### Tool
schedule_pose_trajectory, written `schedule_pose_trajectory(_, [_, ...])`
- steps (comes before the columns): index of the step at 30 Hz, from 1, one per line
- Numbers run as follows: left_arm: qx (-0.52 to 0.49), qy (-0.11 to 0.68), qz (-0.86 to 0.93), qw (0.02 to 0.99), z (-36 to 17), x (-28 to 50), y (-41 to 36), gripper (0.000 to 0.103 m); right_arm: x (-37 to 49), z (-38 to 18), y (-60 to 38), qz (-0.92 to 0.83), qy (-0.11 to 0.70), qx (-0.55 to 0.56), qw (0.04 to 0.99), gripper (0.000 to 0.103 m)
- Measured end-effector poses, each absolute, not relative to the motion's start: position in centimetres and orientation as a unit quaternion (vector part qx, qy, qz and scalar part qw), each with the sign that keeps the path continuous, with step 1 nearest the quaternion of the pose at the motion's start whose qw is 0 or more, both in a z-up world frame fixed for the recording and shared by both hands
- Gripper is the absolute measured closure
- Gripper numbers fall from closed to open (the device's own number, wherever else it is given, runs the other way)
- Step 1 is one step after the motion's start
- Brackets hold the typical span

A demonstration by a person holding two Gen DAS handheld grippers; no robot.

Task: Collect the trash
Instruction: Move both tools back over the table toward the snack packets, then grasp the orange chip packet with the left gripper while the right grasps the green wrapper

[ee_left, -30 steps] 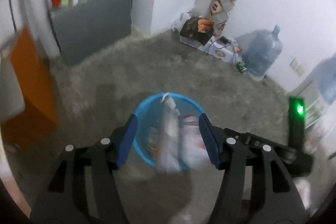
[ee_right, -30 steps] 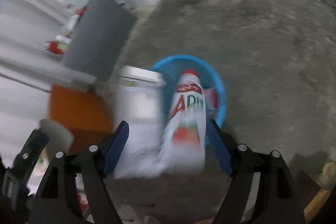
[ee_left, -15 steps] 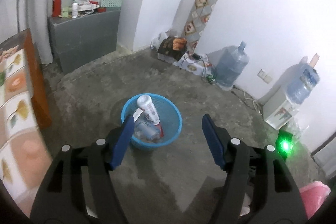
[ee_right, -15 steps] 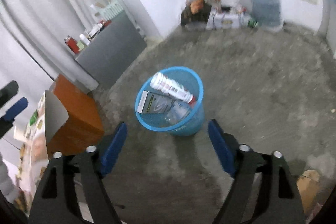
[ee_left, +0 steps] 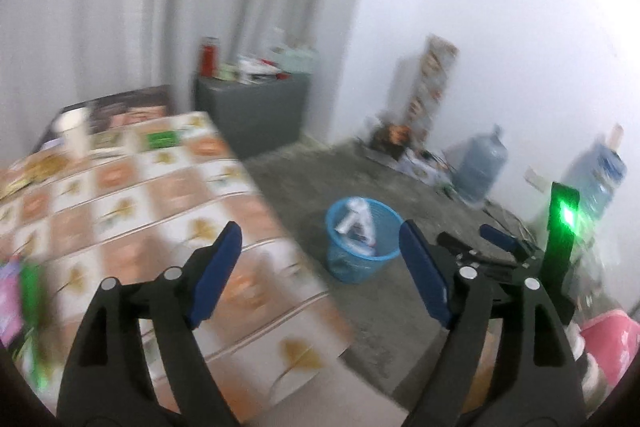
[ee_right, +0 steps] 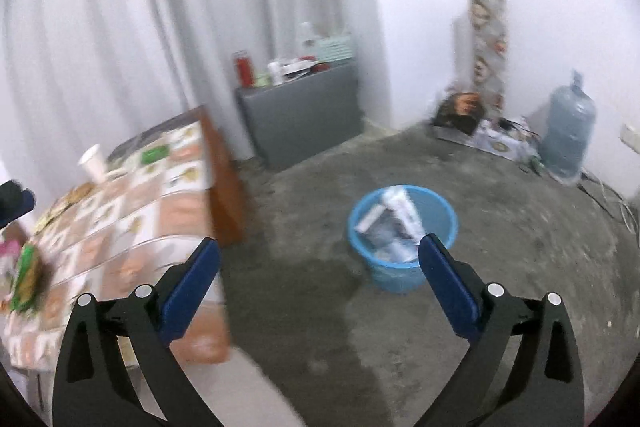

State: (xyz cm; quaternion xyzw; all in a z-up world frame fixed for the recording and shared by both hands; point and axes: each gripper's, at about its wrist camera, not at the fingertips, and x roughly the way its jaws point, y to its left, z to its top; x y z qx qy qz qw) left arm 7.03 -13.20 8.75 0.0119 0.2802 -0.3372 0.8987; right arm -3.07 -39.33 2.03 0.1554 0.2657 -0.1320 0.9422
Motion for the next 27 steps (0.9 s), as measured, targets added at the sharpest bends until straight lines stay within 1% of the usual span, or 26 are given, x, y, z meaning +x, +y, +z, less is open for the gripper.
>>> schedule_pose_trajectory(3, [-0.001,0.281,-0.285,0.916,8.5,5.0,-7.7,0.022,-3.4,3.2,-36.8,-0.085,0.257,0.168,0.948,0.006])
schedule_pose_trajectory(7, [-0.026,0.287,-0.222,0.931,7.0,1.8,-0.6,0.022,-2.7,3.9,-32.5,-0.004,0.267,0.179,0.947,0.006])
schedule_pose_trajectory(12, [-0.062,0.283,-0.158,0.944,5.0,-1.8,6.5,0.022,-0.3,4.1,-27.6,0.083,0.309,0.192,0.928,0.006])
schedule_pose_trajectory(17, [-0.091,0.270,-0.112,0.952,4.1,-2.5,11.2,0.022,1.4,3.9,-23.1,0.151,0.345,0.212,0.902,0.006])
schedule_pose_trajectory(20, [-0.144,0.266,-0.100,0.948,3.8,-1.5,13.7,0.022,2.7,3.8,-21.0,0.198,0.366,0.225,0.881,0.006])
schedule_pose_trajectory(23, [-0.217,0.263,-0.099,0.935,2.9,-0.1,16.5,0.022,4.2,3.7,-18.9,0.237,0.384,0.227,0.863,0.006])
schedule_pose_trajectory(27, [-0.357,0.270,-0.099,0.889,0.7,2.9,20.9,0.024,6.8,3.2,-15.6,0.275,0.408,0.228,0.840,0.007])
